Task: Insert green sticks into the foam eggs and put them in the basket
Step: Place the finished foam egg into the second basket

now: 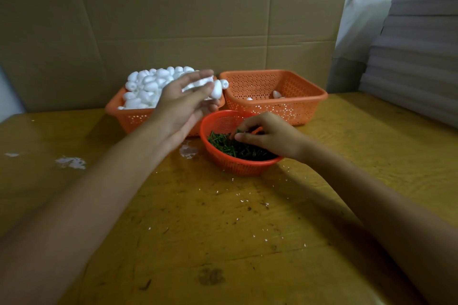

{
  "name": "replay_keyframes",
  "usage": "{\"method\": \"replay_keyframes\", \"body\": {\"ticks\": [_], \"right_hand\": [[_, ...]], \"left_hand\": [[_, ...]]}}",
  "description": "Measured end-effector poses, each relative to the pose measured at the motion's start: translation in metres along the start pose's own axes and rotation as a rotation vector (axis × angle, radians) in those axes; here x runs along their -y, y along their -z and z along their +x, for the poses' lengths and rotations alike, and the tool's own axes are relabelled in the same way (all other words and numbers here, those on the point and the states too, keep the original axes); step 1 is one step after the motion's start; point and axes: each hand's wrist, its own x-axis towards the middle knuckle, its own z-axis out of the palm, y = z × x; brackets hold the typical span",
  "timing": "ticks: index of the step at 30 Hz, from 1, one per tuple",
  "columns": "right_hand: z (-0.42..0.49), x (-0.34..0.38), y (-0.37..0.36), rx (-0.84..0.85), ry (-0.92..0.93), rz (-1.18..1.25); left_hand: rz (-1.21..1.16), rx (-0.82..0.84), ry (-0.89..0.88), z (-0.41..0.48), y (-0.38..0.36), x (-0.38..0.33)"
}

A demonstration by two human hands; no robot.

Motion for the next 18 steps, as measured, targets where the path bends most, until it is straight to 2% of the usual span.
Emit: {"method": "replay_keyframes", "body": {"ticks": [3, 7, 12, 18], "right_hand": [[0.0, 0.0, -0.001, -0.036, 0.019, 0.015], [-0.001, 0.003, -0.002, -0.073, 0.064, 0.051], [-0.001, 0.007, 0.0, -0.1, 0.06, 0.094], [-0.001, 0.01, 0.001, -0.079, 0.075, 0.111]], "left_hand": [[-0.004, 0.089, 0.046, -0.015, -0.001, 0.007], [0.022, 0.11, 0.055, -0.024, 0.002, 0.013], [-0.001, 0.024, -0.01, -0.037, 0.005, 0.022], [0.088, -0.082, -0.147, -0.054, 0.012, 0.035]]}}
